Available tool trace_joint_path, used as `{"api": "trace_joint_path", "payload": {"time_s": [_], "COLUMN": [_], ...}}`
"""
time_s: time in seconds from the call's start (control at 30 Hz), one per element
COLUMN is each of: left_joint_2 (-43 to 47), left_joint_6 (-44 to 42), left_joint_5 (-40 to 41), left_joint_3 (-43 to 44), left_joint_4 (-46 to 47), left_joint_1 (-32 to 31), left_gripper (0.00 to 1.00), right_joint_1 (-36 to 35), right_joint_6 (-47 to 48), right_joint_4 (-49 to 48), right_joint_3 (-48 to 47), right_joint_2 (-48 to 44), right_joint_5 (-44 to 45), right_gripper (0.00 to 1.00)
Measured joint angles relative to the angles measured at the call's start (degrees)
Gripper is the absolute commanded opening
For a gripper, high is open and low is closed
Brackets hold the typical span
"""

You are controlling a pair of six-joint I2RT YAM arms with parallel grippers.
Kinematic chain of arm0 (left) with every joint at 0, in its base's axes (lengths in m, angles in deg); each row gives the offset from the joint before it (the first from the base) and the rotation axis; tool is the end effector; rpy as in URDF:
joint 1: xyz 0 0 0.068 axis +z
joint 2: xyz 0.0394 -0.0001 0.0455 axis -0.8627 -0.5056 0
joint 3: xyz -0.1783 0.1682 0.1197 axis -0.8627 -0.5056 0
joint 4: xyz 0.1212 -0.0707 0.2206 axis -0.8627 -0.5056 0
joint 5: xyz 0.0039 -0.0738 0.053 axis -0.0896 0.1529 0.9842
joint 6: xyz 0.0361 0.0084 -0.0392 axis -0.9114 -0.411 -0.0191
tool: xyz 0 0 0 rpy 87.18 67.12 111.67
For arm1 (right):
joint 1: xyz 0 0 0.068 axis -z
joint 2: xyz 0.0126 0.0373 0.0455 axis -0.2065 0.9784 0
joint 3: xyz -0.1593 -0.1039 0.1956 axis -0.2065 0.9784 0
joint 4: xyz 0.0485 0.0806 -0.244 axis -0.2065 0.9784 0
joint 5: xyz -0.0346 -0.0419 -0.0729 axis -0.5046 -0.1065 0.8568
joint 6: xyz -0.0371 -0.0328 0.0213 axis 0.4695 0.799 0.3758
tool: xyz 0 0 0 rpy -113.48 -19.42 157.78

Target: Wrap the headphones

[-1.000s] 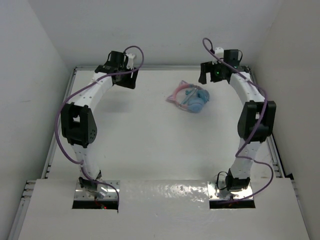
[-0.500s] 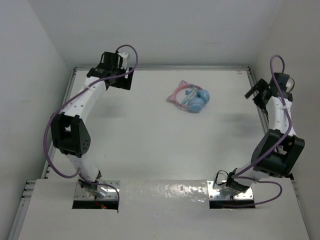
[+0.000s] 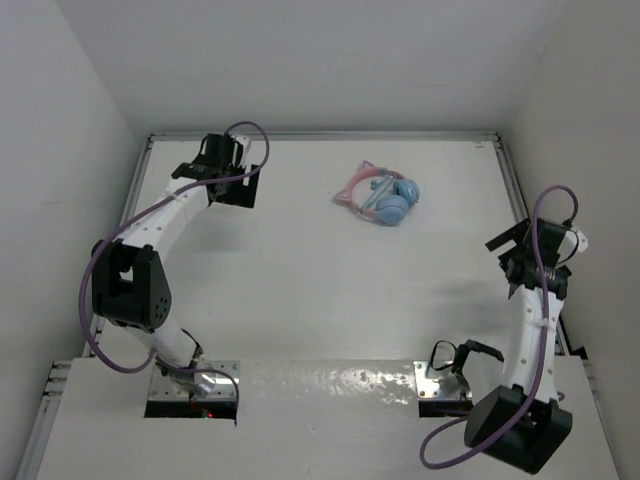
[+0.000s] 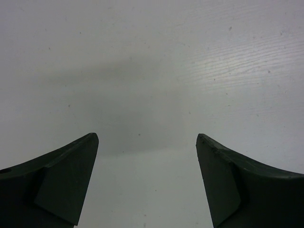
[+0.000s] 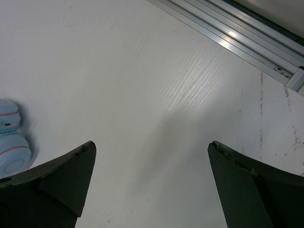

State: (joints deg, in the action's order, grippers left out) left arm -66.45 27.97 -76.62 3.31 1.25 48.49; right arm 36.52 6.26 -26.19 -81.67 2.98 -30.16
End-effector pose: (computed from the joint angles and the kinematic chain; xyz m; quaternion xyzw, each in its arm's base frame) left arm 0.3497 -0.0643 0.2818 0.1123 0.9363 0.0416 0.3302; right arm 0.1632 -0.0835 0.2575 0.5284 0.7481 -0.0508 0.3982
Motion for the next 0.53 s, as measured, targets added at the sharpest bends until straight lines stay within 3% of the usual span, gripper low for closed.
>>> {"api": "trace_joint_path", "payload": {"time_s": [0.53], "left_joint_2": [1.7], "left_joint_6": [0.9], "left_joint_5": [-5.7], "left_joint_3": [-0.8], "left_joint_4": [2.3], "left_joint_1": [0.0], "left_gripper": [0.82], "right_joint_1": [0.0], "right_joint_6": [-3.1], "right_joint_4": [7.3], "right_joint_3": [5.0], "right_joint_2": [-12.3], "right_joint_5": [3.5], "right_gripper": [0.99]}}
